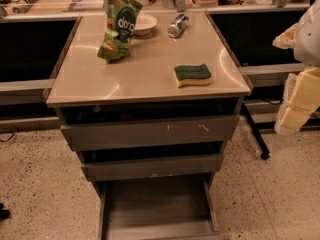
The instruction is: Place sponge into bottom drawer
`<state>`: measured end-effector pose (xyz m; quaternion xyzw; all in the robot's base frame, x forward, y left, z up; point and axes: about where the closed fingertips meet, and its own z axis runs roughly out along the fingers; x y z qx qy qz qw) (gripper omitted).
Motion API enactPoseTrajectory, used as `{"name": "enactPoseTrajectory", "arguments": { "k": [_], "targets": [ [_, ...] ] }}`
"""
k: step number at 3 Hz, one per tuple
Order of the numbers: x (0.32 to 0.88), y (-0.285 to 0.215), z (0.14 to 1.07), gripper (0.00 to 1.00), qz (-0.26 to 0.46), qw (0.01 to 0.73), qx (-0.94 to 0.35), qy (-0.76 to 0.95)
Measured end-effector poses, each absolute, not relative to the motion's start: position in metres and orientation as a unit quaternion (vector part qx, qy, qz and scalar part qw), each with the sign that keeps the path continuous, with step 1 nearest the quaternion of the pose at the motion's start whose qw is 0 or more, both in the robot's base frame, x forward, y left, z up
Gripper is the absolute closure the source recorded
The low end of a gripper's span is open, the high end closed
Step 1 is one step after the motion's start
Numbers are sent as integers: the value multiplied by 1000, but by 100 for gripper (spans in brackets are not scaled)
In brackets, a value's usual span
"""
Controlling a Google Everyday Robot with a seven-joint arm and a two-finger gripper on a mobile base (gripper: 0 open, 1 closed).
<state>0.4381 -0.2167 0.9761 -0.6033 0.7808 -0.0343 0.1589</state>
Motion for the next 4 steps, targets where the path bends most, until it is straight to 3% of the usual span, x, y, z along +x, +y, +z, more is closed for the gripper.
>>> {"name": "enactPoseTrajectory", "arguments": {
  "k": [2, 4],
  "targets": [
    [456, -215, 980, 0, -35, 174, -609, 773],
    [558, -198, 977, 0, -14, 229, -637, 736]
  ]
}}
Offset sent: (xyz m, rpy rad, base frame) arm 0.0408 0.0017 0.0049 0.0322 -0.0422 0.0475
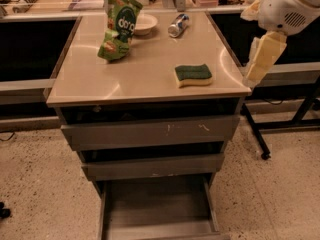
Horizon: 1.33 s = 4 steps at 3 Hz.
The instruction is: Place sponge into bottom drawer
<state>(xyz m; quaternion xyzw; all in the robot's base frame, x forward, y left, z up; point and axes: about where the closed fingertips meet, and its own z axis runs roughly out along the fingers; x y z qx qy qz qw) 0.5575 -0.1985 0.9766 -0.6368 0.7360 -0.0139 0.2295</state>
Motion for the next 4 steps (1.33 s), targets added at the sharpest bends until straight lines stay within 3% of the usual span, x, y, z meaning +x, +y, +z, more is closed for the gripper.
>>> {"name": "enactPoseTrajectory", "arguments": {
  "k": [2, 4],
  "targets": [
    [650, -171, 948, 0, 58, 278, -639, 715],
    [690, -151, 905, 0, 119, 275, -632, 715]
  ]
}}
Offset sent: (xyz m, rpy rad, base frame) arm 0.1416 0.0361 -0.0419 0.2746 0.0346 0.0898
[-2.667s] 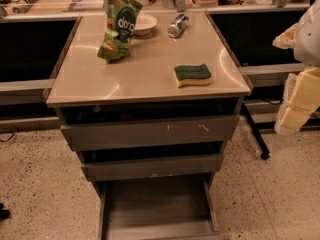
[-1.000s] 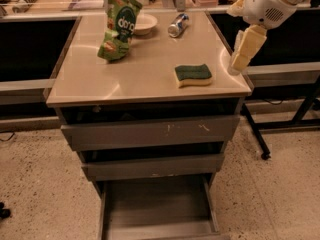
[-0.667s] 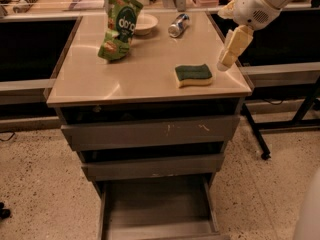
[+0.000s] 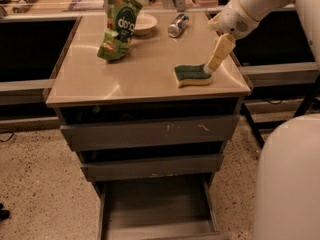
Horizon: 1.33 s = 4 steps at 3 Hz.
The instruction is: Place sponge into bottom drawer
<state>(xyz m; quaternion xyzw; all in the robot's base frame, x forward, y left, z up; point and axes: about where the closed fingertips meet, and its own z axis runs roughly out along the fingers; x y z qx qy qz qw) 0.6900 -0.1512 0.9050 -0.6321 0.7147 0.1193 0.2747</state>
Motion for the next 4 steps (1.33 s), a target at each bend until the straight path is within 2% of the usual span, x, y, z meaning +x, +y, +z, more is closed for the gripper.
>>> {"name": "enactPoseTrajectory", "arguments": {
  "k": [4],
  "targets": [
    [708, -125, 836, 0, 156, 274, -637, 704]
  ]
}}
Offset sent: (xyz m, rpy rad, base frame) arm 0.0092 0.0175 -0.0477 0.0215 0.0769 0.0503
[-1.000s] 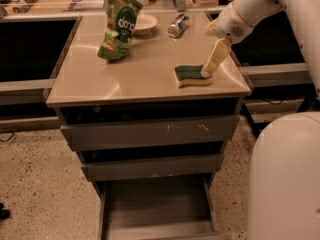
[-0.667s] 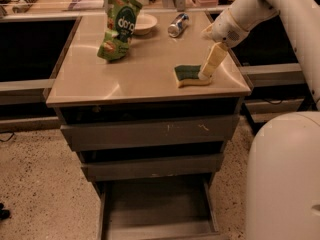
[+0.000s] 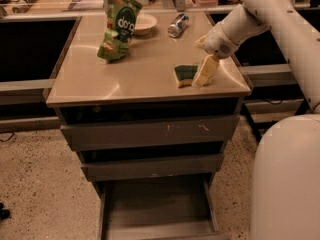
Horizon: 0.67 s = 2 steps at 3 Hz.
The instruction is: Place sponge into bottom drawer
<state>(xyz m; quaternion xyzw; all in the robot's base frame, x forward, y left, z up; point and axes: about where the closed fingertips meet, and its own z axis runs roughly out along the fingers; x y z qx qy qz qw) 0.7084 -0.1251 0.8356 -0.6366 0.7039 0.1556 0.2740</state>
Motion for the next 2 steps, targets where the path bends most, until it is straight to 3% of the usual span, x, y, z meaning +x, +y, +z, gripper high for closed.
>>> {"name": "enactPoseTrajectory", "arguments": {
  "k": [1, 2],
  "targets": [
    [709, -126, 825, 2, 154, 270, -636, 706],
    [707, -127, 816, 19, 154, 263, -636, 709]
  ]
}}
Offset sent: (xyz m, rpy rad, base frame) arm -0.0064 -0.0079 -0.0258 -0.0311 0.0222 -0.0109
